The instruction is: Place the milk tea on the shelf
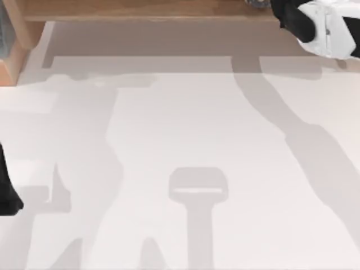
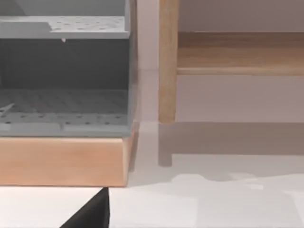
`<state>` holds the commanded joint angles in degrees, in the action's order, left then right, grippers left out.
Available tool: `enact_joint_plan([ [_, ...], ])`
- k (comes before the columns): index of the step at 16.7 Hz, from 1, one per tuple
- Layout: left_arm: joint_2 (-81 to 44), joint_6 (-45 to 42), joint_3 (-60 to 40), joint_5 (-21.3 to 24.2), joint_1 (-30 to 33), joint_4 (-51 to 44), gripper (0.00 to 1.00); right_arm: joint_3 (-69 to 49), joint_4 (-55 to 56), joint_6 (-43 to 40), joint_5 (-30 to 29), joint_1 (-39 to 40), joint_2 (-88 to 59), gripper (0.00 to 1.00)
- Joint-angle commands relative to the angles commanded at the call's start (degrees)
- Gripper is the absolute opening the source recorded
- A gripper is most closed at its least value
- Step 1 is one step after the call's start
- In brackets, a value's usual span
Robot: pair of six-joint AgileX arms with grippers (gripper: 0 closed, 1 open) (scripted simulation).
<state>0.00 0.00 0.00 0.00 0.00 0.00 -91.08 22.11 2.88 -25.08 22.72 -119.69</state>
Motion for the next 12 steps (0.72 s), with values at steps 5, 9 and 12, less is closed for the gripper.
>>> enact_joint_plan([
  [5,0.00,0.00,0.00,0.00,0.00,0.00,1.00,0.00,0.00,0.00,0.00,0.00,0.00,0.15],
  [9,0.00,0.00,0.00,0.00,0.00,0.00,1.00,0.00,0.00,0.00,0.00,0.00,0.00,0.45],
  [12,0.00,0.00,0.00,0.00,0.00,0.00,1.00,0.00,0.00,0.00,0.00,0.00,0.00,0.68],
])
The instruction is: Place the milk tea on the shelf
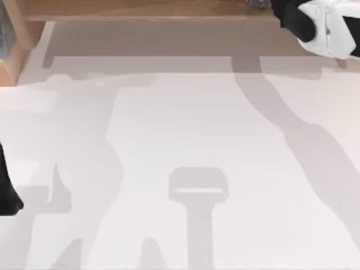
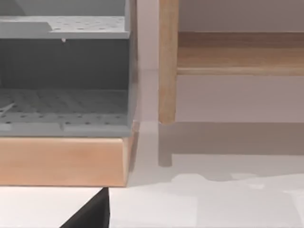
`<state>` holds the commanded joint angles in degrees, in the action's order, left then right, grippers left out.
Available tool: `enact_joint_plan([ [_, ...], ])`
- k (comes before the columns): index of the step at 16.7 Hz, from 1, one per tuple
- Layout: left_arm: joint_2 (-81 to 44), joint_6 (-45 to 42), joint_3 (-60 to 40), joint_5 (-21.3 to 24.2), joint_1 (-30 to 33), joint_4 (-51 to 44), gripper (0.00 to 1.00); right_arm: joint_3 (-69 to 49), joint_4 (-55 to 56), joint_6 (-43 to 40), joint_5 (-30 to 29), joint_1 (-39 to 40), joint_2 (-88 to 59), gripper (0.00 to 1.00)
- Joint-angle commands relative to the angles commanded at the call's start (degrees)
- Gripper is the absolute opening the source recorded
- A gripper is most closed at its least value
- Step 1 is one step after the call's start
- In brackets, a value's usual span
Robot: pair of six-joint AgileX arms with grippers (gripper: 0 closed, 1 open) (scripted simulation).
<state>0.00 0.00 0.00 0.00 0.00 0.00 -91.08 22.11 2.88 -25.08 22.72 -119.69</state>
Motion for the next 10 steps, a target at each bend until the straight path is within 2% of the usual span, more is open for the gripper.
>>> enact_joint_plan([
  [4,0.00,0.00,0.00,0.00,0.00,0.00,1.00,0.00,0.00,0.00,0.00,0.00,0.00,0.98],
  [10,0.00,0.00,0.00,0.00,0.00,0.00,1.00,0.00,0.00,0.00,0.00,0.00,0.00,1.00],
])
